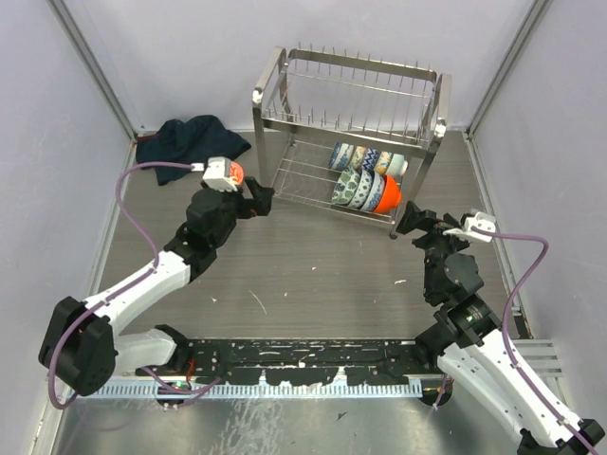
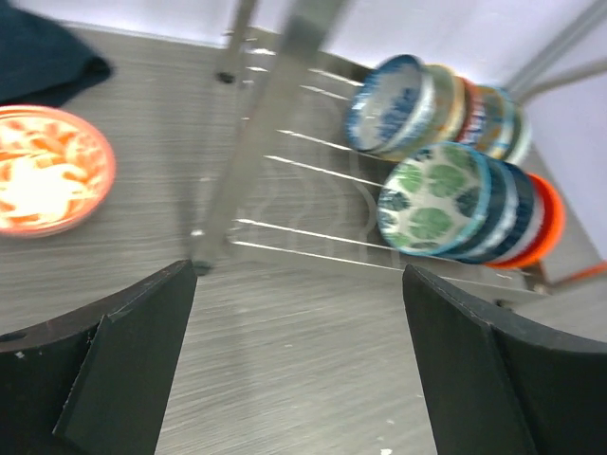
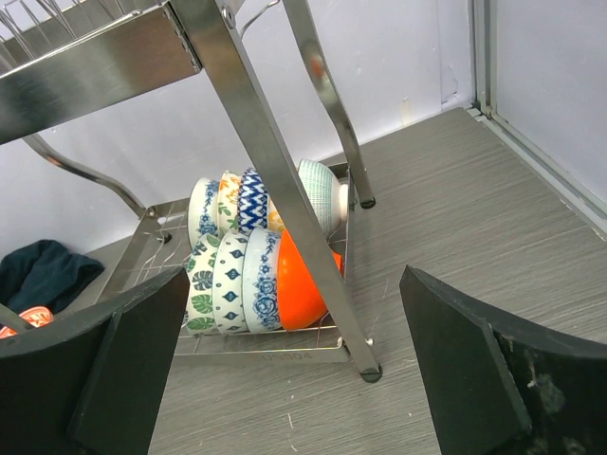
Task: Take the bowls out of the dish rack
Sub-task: Pick up the bowl from the dish rack.
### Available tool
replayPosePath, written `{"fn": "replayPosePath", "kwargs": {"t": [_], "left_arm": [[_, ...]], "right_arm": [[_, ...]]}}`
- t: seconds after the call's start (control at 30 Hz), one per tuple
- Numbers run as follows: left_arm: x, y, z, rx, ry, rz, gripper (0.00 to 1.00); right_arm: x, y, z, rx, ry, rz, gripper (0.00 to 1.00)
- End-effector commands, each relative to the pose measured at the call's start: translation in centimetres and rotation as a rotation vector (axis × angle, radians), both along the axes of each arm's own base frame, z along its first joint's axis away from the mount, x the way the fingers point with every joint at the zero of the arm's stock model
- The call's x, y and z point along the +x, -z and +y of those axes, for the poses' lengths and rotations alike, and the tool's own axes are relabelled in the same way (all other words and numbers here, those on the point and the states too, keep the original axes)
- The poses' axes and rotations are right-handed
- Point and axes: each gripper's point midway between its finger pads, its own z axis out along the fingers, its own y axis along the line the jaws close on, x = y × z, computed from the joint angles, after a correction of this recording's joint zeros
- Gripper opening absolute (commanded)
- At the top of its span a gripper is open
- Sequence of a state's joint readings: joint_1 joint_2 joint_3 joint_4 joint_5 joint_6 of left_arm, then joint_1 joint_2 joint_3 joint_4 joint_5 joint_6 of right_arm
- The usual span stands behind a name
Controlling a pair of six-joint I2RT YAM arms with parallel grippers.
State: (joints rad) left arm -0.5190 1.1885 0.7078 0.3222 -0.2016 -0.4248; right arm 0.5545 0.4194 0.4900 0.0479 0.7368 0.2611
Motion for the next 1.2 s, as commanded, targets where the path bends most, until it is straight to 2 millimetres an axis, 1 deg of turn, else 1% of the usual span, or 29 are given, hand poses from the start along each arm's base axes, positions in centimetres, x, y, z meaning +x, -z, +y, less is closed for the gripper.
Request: {"fn": "replayPosePath", "kwargs": {"t": [0.0,0.03,0.1,0.13,0.23,0.37,0.43,0.53,0.57,0.7,0.83,0.87,1.0,1.17], "left_arm": [[-1.0,-4.0,-5.0,-0.080,0.137,-0.133,0.98],[-1.2,-4.0,-6.0,-0.074,0.161,-0.137,0.98],[-1.1,-2.9,-8.3,-0.058,0.211,-0.122,0.98],[-1.2,-2.6,-9.5,-0.062,0.242,-0.118,0.99],[-0.9,-2.0,-12.3,-0.085,0.311,-0.111,1.00],[0.4,-0.8,-15.4,-0.119,0.373,-0.099,0.98],[1.3,-0.5,-16.8,-0.133,0.393,-0.100,0.98],[2.5,-0.7,-18.7,-0.145,0.418,-0.110,0.96],[2.9,-0.3,-19.3,-0.145,0.425,-0.107,0.95],[4.3,0.3,-20.9,-0.145,0.433,-0.105,0.92],[5.3,1.0,-21.9,-0.142,0.435,-0.103,0.88],[5.5,1.2,-22.1,-0.142,0.436,-0.101,0.84],[6.0,1.8,-23.0,-0.145,0.456,-0.095,0.77],[6.4,2.5,-23.7,-0.150,0.471,-0.085,0.68]], "right_arm": [[0.1,-1.2,0.6,0.026,-0.031,-0.048,1.00],[0.2,-1.1,0.6,0.022,-0.029,-0.042,1.00],[0.2,-1.0,0.5,0.016,-0.018,-0.030,1.00],[0.2,-1.1,0.4,0.015,-0.016,-0.032,1.00],[-0.1,-1.2,0.2,0.018,-0.011,-0.036,1.00],[-0.7,-1.4,-0.3,0.029,-0.005,-0.048,1.00],[-1.0,-1.7,-0.4,0.039,-0.011,-0.063,1.00],[-1.1,-1.9,-0.4,0.046,-0.014,-0.072,1.00],[-1.1,-1.8,-0.4,0.046,-0.015,-0.070,1.00],[-1.0,-1.8,-0.3,0.047,-0.015,-0.071,1.00],[-1.2,-2.0,-0.4,0.052,-0.018,-0.077,1.00],[-1.3,-2.0,-0.4,0.054,-0.019,-0.081,1.00],[-1.4,-2.2,-0.6,0.058,-0.017,-0.088,1.00],[-1.4,-2.1,-0.5,0.056,-0.017,-0.084,1.00]]}}
